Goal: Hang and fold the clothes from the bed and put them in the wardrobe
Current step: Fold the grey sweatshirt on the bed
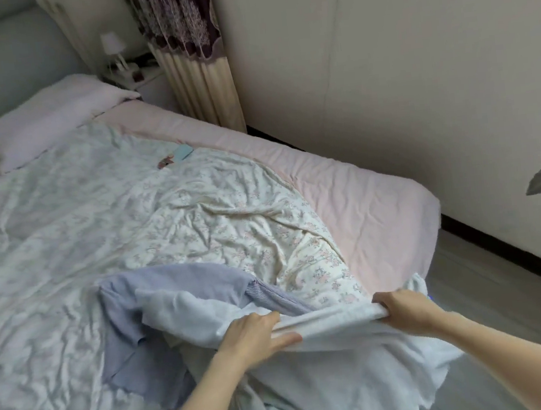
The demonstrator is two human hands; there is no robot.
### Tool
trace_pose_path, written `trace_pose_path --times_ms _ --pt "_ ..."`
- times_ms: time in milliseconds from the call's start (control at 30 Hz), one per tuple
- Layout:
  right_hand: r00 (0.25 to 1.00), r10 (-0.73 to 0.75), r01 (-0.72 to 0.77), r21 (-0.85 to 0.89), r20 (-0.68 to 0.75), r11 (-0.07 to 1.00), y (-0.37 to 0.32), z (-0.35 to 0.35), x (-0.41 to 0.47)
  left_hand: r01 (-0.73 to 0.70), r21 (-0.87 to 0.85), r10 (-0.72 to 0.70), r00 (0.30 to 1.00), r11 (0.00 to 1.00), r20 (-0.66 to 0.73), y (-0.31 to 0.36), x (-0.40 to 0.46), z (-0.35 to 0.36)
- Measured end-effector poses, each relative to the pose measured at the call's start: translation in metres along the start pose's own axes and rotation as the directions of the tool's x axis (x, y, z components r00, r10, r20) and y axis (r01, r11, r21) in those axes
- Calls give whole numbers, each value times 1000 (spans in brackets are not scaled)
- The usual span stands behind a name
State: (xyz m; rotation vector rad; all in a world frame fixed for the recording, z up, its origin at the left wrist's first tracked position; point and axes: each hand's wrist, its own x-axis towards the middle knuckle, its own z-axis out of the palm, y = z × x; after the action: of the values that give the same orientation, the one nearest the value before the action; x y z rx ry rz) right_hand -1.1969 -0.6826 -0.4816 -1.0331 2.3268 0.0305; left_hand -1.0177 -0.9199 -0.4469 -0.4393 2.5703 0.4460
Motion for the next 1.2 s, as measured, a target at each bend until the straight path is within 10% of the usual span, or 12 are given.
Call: trace_pose_path --times_ms 233,367,500,667,767,867,967,1033,1100,1133,1200 --pt "978 32 -44 -56 -207 997 -43 -152 -32 43 -136 -80 955 990 -287 7 -17 -138" --pt "814 -5 -49 -77 -580 996 -86 -293 -46 -1 -255 -164 762 967 -626 14 -46 -266" --pt "466 -81 -22 -104 -881 994 -133 -419 -73 -7 -244 -221 400 970 -889 32 -94 -387" --pt "-96 -112 210 -130 -989 969 -167 -528 -139 48 44 57 -311 998 -949 74 -180 -504" --pt "-295 -121 306 -214 -948 928 -165 -525 -158 172 245 299 -484 954 -823 76 -202 -513" --pt "-299 -243 231 -317 -923 920 -147 -472 -140 244 353 425 -404 903 -810 53 -180 -469" --pt "-10 -342 248 -334 -940 909 -117 -372 -93 164 460 485 -173 873 -857 22 -138 -375" --pt "290 -388 255 -320 -875 912 -99 -285 -71 69 442 425 178 894 -888 8 -116 -291" --pt "803 -305 215 -227 -513 950 -91 -207 -68 88 269 102 778 959 -620 0 -110 -207" --pt "953 -208 174 -167 -219 971 -92 -179 -71 137 193 -62 933 972 -354 -5 -108 -175" --pt "971 -40 74 -138 235 988 -92 -138 -76 187 104 -192 980 977 43 -15 -106 -122"
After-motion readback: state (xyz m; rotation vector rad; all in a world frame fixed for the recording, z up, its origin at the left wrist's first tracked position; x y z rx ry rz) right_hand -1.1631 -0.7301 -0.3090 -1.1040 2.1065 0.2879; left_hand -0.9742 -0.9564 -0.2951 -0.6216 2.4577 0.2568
